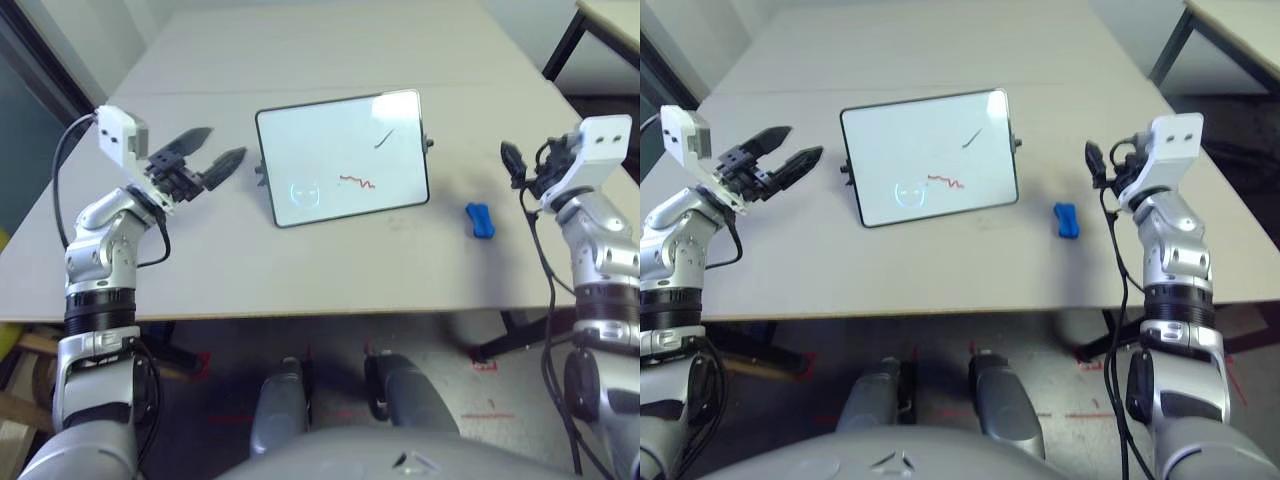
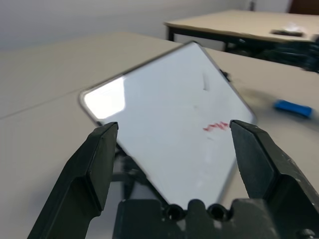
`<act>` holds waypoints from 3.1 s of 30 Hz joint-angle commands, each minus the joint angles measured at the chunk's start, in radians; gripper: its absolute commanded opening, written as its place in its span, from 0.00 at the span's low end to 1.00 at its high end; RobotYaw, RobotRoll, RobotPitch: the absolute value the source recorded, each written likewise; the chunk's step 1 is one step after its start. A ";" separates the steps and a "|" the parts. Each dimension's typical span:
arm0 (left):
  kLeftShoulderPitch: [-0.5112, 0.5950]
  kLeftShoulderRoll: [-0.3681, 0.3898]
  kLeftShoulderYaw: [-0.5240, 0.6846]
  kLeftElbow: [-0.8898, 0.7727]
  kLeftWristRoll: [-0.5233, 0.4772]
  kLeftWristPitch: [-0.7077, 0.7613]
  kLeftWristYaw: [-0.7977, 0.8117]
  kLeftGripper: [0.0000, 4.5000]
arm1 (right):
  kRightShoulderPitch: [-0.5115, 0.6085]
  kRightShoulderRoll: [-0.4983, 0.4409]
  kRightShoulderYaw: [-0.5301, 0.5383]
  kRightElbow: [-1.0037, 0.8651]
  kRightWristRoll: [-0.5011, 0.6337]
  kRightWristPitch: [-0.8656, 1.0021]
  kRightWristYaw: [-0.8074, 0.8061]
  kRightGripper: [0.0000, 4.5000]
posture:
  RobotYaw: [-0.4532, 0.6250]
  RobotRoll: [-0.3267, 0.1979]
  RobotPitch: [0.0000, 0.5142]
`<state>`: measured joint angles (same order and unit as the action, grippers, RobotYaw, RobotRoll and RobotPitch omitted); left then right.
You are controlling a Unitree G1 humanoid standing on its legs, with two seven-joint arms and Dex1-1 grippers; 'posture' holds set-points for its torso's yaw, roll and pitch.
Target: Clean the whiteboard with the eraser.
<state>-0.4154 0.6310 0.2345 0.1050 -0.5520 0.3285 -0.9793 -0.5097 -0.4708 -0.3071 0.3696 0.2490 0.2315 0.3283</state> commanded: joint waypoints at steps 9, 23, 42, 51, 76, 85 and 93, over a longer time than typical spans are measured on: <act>0.006 0.031 -0.103 -0.055 0.058 -0.003 -0.073 1.00 | -0.047 -0.133 0.065 -0.401 0.050 0.784 -0.043 1.00 | 0.21 0.62 0.22; -0.007 -0.019 -0.177 -0.009 0.109 -0.047 -0.079 1.00 | -0.146 -0.236 0.148 -0.503 0.364 1.383 -0.155 1.00 | 0.18 0.62 0.21; 0.013 -0.033 -0.195 -0.010 0.136 -0.071 -0.073 1.00 | -0.087 -0.111 0.159 -0.418 0.498 1.383 -0.464 1.00 | 0.20 0.62 0.23; 0.021 -0.033 -0.194 -0.014 0.145 -0.079 -0.068 1.00 | -0.092 -0.066 0.148 -0.383 0.431 1.383 -0.478 1.00 | 0.21 0.62 0.23; -0.003 -0.041 -0.205 0.012 0.157 -0.097 -0.061 1.00 | -0.130 -0.106 0.257 -0.502 0.292 1.377 -0.318 0.06 | 0.21 0.62 0.21; -0.025 -0.047 -0.213 0.037 0.170 -0.110 -0.063 1.00 | -0.275 -0.394 0.698 -0.593 0.072 0.896 0.035 0.06 | 0.20 0.62 0.19; -0.051 -0.057 -0.224 0.064 0.182 -0.129 -0.067 1.00 | -0.486 -0.405 0.934 -0.339 -0.306 0.372 0.351 0.06 | 0.20 0.62 0.18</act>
<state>-0.4633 0.5711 0.0189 0.1482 -0.3889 0.2068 -1.0404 -0.9797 -0.8851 0.5895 -0.0171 0.0067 0.6767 0.6274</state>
